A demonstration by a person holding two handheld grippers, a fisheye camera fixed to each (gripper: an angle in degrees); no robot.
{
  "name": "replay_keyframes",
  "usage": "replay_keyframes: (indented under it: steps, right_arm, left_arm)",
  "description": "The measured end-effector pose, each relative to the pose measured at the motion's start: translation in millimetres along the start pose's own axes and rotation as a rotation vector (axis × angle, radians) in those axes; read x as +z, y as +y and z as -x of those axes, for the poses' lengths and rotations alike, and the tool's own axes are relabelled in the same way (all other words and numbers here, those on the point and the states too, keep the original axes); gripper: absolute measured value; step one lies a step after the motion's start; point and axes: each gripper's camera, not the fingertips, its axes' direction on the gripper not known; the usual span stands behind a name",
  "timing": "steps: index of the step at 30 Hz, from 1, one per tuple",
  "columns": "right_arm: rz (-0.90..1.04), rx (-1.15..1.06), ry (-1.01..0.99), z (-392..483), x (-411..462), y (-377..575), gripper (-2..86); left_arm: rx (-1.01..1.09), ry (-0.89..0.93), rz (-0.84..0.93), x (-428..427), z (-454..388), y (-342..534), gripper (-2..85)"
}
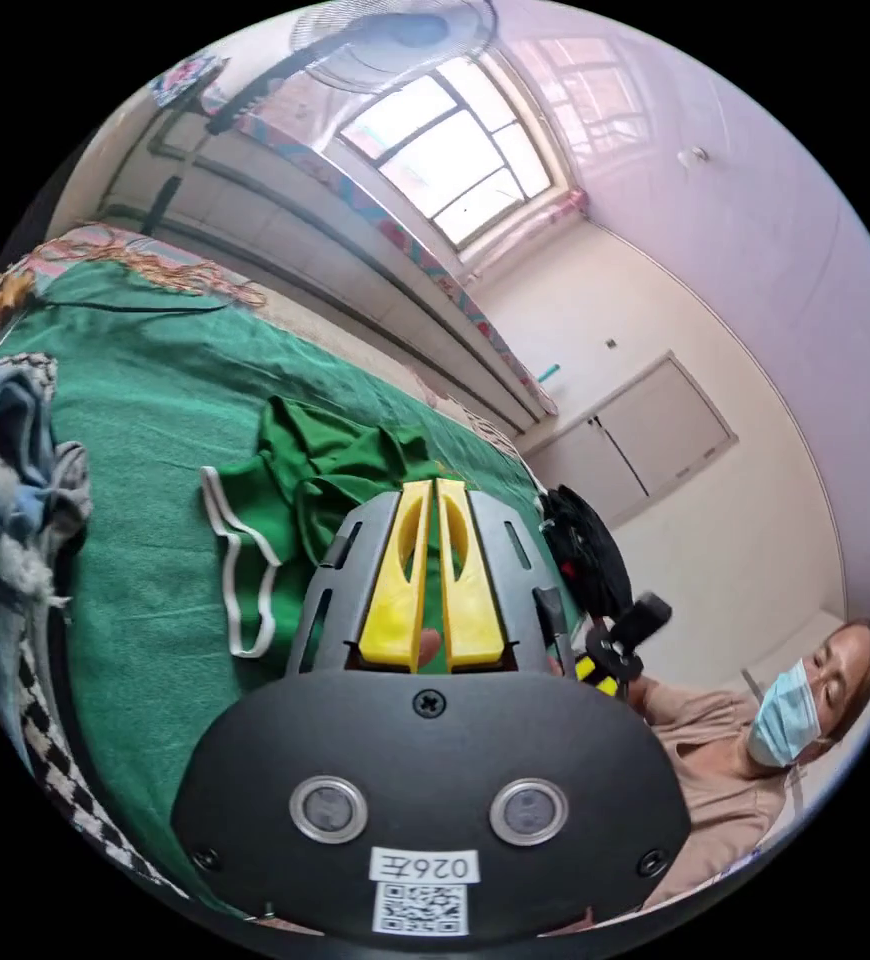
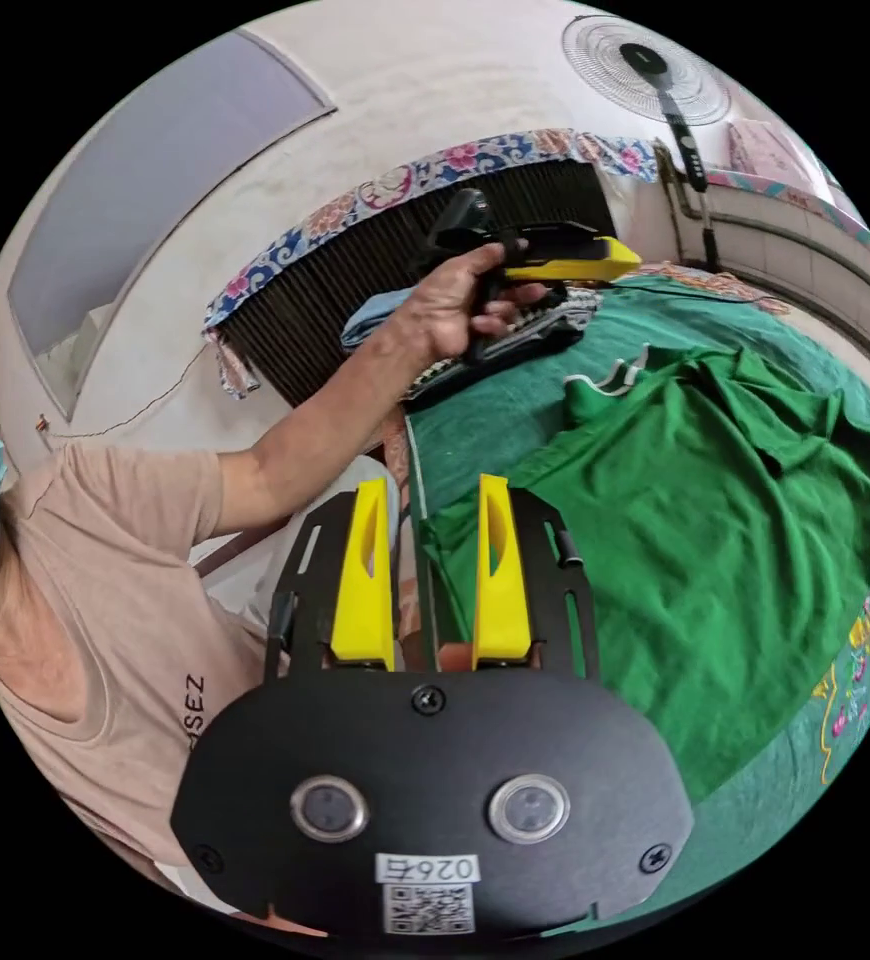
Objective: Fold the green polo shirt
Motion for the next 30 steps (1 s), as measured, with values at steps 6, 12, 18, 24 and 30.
replay_keyframes:
  steps: [6,12,18,24,30]
  right_arm:
    - [-0.131,0.288,0.269,-118.5,-52.0,-26.2,7.9]
    - [-0.147,0.515,0.308,-235.0,-30.4,-111.5,10.0]
    - [-0.024,0.63,0.478,-328.9,42.3,-220.9,9.4]
    - [0.134,0.666,0.385,-374.0,107.4,-298.1,1.2]
    - [-0.033,0.624,0.25,-393.1,112.1,-402.6,-0.2]
  left_arm:
    - [0.138,-0.038,0.377,142.9,-60.0,36.0,-0.9]
    - [0.144,-0.102,0.566,226.5,-62.6,46.2,-1.0]
    - [0.208,-0.174,0.686,280.0,-78.4,54.8,-1.0]
    - [0.183,-0.159,0.828,330.5,-65.3,70.1,-1.0]
    - [0.158,-0.181,0.834,340.8,-44.4,64.4,-1.0]
